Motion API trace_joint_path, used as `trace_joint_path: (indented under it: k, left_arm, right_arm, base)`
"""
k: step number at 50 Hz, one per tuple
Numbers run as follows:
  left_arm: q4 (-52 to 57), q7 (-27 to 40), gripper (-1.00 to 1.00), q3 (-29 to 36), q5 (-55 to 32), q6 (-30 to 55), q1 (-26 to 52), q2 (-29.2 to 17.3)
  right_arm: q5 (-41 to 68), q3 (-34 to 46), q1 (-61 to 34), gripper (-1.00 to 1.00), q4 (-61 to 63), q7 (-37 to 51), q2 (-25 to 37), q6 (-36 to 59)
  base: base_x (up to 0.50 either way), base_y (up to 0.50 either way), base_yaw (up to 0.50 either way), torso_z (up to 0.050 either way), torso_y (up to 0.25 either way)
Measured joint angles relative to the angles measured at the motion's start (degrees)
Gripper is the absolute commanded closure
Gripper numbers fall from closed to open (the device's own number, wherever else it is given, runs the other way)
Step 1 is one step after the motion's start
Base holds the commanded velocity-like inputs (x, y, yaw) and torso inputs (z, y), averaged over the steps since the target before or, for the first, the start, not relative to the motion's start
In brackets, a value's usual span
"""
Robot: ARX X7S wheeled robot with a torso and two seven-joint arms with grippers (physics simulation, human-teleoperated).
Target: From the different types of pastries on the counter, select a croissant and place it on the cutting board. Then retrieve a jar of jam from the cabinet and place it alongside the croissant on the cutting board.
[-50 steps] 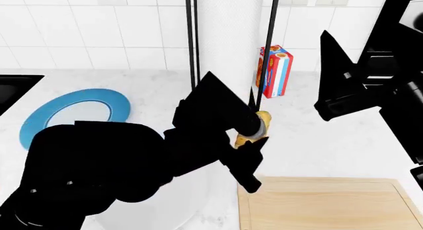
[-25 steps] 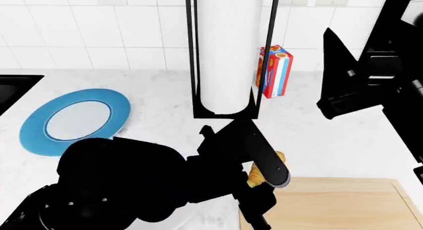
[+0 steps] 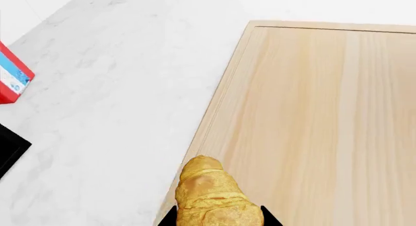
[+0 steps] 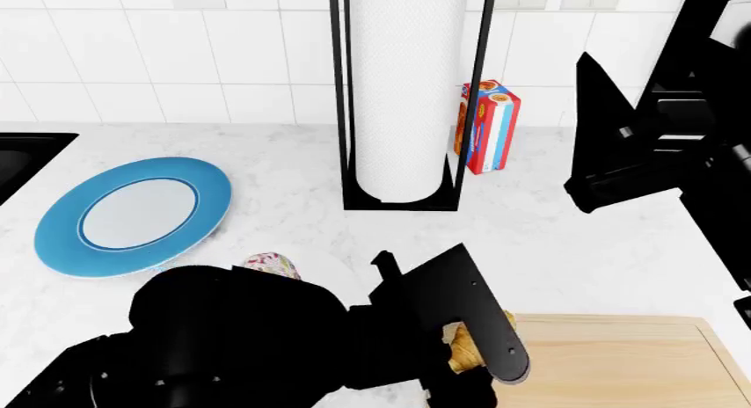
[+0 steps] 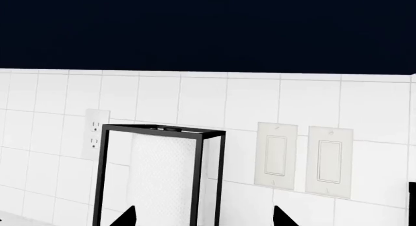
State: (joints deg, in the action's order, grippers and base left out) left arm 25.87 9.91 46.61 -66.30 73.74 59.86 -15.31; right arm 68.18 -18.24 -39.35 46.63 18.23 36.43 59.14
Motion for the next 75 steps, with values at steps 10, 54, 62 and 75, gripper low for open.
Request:
trace_joint_path:
  k: [10, 54, 62, 75]
  left_arm:
    - [0.0, -1.2, 1.00, 2.3, 1.3, -1.1, -0.2, 0.2]
    - [1.3, 0.7, -1.00, 0.5, -0.4, -4.0, 1.5, -0.9]
    - [1.5, 6.2, -1.00, -5.5, -2.9, -5.3, 1.3, -2.3]
    - [7.0, 13.6, -1.00, -16.3, -3.3, -11.5, -2.3, -8.0]
  right_arm:
    - [-0.6, 0.1, 0.8, -1.00, -0.1, -0.4, 0.0, -0.6]
    - [0.0, -0.2, 1.8, -1.00, -0.2, 0.1, 1.0, -1.9]
    - [1.5, -0.8, 1.4, -1.00, 0.1, 1.2, 1.6, -1.7]
    - [3.7, -0.5, -0.5, -1.00, 0.6, 4.4, 2.6, -0.6]
  base:
    - [0.00, 0.00, 0.00, 0.000, 0.000]
    - [0.00, 0.00, 0.00, 0.000, 0.000]
    - [0.00, 0.00, 0.00, 0.000, 0.000]
    - [0.00, 0.00, 0.00, 0.000, 0.000]
